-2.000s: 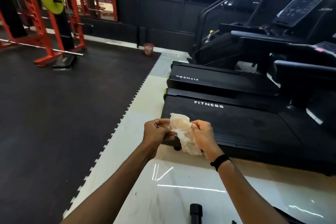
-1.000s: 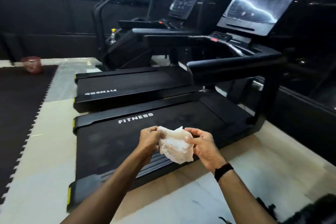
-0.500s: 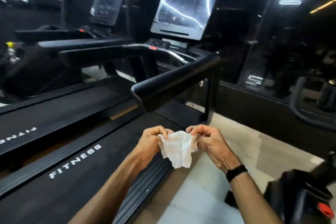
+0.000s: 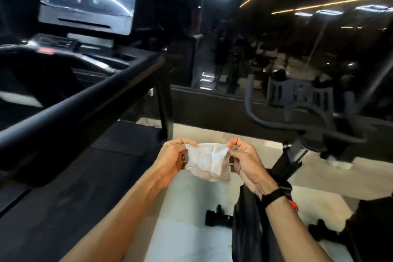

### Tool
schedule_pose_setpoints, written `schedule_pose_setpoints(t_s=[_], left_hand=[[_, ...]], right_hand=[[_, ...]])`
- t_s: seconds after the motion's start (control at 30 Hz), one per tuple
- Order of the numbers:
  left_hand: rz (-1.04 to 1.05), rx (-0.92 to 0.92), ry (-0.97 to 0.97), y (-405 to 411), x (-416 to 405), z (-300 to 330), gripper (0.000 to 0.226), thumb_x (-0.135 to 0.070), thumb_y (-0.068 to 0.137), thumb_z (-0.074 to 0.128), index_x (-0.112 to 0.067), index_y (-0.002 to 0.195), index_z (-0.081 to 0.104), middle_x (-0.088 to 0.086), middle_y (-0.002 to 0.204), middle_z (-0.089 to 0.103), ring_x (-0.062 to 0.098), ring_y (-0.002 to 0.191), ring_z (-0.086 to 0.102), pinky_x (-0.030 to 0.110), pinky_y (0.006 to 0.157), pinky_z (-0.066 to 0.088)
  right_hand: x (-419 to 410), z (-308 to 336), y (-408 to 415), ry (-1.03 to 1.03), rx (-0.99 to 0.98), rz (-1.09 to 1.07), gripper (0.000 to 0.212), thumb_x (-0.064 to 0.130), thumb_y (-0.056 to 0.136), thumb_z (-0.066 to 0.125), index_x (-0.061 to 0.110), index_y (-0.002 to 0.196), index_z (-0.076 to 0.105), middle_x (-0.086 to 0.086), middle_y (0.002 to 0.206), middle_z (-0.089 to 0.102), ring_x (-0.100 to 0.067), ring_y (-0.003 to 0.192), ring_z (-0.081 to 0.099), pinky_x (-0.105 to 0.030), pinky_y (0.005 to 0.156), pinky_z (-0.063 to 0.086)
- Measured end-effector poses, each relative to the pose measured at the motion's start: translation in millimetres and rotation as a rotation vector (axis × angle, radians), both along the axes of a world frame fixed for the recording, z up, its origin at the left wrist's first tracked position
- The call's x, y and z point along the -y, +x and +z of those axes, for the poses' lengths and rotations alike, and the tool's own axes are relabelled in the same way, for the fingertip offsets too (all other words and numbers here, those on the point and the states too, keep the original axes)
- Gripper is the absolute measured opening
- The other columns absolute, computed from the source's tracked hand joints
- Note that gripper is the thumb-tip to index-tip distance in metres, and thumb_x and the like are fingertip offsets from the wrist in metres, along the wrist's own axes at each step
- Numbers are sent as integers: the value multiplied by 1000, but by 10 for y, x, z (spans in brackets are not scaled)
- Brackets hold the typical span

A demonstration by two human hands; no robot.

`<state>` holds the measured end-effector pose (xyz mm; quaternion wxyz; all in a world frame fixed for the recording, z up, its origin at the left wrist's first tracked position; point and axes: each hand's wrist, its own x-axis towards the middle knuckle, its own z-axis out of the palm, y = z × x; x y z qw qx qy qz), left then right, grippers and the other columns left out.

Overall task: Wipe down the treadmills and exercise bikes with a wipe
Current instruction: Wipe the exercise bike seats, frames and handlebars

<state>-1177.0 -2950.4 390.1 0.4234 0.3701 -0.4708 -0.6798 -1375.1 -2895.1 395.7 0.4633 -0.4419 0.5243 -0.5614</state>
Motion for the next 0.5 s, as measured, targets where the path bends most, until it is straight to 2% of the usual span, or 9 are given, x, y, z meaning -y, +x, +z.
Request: schedule_pose_setpoints(t_s=[0.07, 0.13, 0.2, 0.23, 0.3, 0.37, 0.43, 0.5], left_hand=[[-42, -42, 34, -333, 288, 138, 27, 1, 92, 40, 2, 99, 66, 12, 78, 63, 18, 57, 59, 25, 49, 48], [-102, -48, 67, -693, 613, 243, 29, -14, 97, 43, 1, 95, 68, 14, 82, 64, 21, 62, 58, 27, 52, 49], [-162, -1, 97, -1039, 893, 328, 39, -36, 100, 49, -2, 95, 69, 14, 84, 64, 23, 66, 58, 30, 56, 49], [-183, 13, 86, -1169, 988, 367, 35, -37, 98, 56, -5, 94, 69, 11, 82, 63, 21, 65, 58, 28, 54, 49], [-176, 53, -7, -1484, 1232, 441, 8, -15, 90, 69, -7, 92, 70, 8, 82, 65, 14, 57, 60, 23, 48, 46], [-132, 89, -64, -1740, 1431, 483, 20, 5, 80, 73, -6, 96, 70, 9, 84, 69, 14, 61, 64, 24, 48, 48], [-116, 89, -79, -1946, 1565, 532, 27, 9, 76, 75, -9, 95, 70, 7, 85, 71, 18, 72, 67, 28, 54, 52], [-120, 97, -130, -2117, 1653, 568, 26, 9, 75, 76, -8, 93, 70, 5, 83, 71, 18, 72, 66, 27, 53, 49]], right_hand=[[217, 75, -279, -43, -6, -73, 34, -12, 96, 38, 14, 80, 54, -3, 66, 53, -4, 47, 53, -18, 40, 40], [407, 185, -571, -92, -15, -141, 33, -13, 96, 37, 12, 81, 53, 0, 62, 52, -1, 43, 50, -16, 38, 37], [582, 264, -858, -106, -56, -194, 31, -9, 97, 39, 12, 85, 57, 0, 66, 57, -4, 48, 54, -19, 42, 41], [656, 296, -953, -102, -72, -226, 29, -6, 98, 41, 13, 89, 60, -3, 72, 60, -7, 53, 57, -22, 46, 44], [861, 372, -1229, -107, -89, -279, 24, 3, 101, 45, 15, 101, 66, -10, 86, 65, -15, 69, 63, -31, 59, 50], [1047, 423, -1471, -97, -74, -325, 20, 14, 101, 50, 14, 107, 68, -16, 97, 68, -23, 82, 64, -40, 73, 50], [1187, 444, -1642, -68, -53, -328, 25, 32, 100, 54, 12, 107, 69, -13, 103, 70, -25, 89, 65, -42, 80, 51], [1260, 455, -1710, -27, -53, -247, 30, 41, 100, 54, 20, 115, 70, -5, 112, 74, -21, 97, 69, -39, 78, 55]])
